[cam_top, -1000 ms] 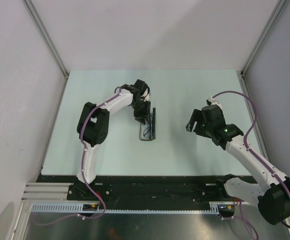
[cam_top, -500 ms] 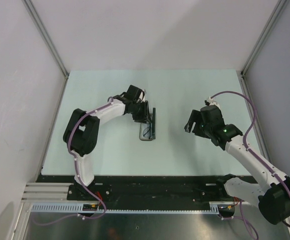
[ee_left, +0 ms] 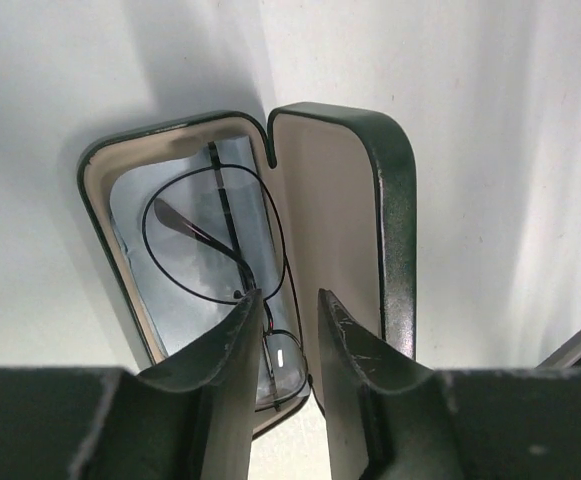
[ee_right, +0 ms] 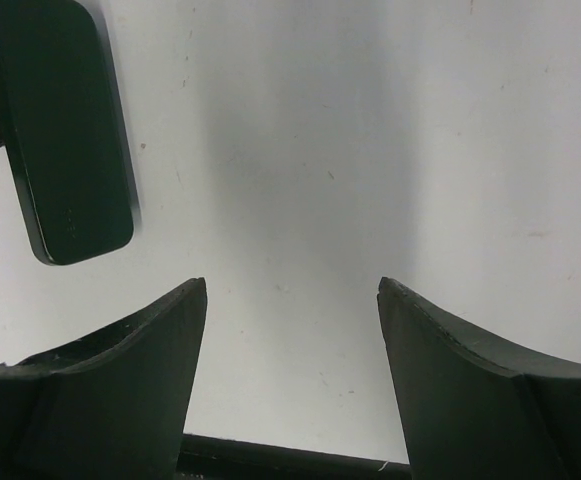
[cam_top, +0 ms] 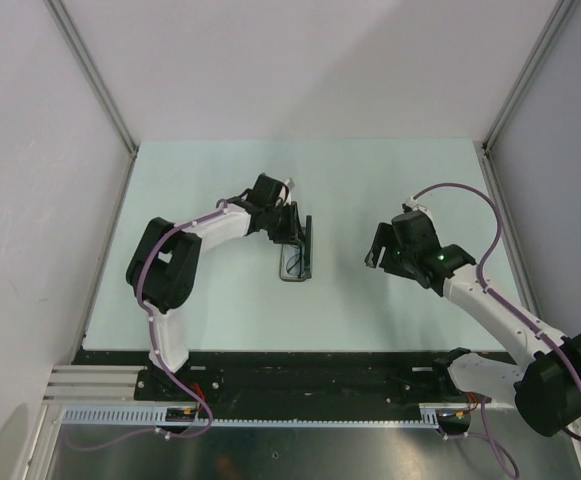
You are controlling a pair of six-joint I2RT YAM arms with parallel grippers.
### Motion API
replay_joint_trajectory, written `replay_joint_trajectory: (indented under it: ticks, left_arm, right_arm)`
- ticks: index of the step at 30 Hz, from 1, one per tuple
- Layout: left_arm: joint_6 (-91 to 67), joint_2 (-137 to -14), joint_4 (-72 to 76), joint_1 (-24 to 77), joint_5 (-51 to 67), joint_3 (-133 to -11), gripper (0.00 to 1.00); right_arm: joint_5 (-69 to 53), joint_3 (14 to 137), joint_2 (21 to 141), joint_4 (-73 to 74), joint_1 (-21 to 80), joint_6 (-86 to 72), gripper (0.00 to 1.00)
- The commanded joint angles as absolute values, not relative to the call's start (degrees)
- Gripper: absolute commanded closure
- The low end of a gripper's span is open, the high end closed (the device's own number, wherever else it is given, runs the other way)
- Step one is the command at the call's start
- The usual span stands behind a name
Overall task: Organize the sunglasses
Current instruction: Adjust the sunglasses in the sunglasses case.
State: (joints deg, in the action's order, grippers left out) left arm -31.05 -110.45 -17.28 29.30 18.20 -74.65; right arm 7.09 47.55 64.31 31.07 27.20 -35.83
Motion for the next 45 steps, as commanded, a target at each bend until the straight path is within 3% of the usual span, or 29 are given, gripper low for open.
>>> replay_joint_trajectory:
  ticks: [1,22,32,45]
  left_arm:
    - [-30.3,-108.6,-14.8,29.7,18.0,-73.8,0.67]
    - [-29.4,-110.5,-13.6,29.6,20.7,-72.7,0.62]
    - [-28.8,-108.1,-13.0,29.7,21.0,-71.5,0.52]
    - [-28.6,-111.0,-12.9,29.6,22.7,-72.2,0.66]
  right_arm:
    - [9.2,50.2,64.8,30.8,28.1,-37.1,0.26]
    - [11.0,50.3,65.0,31.9,28.9,-37.0,0.26]
    - [11.2,50.3,65.9,31.8,29.3,-37.0,0.26]
    - [12.0,50.3,65.6,32.2,29.4,-37.3,0.26]
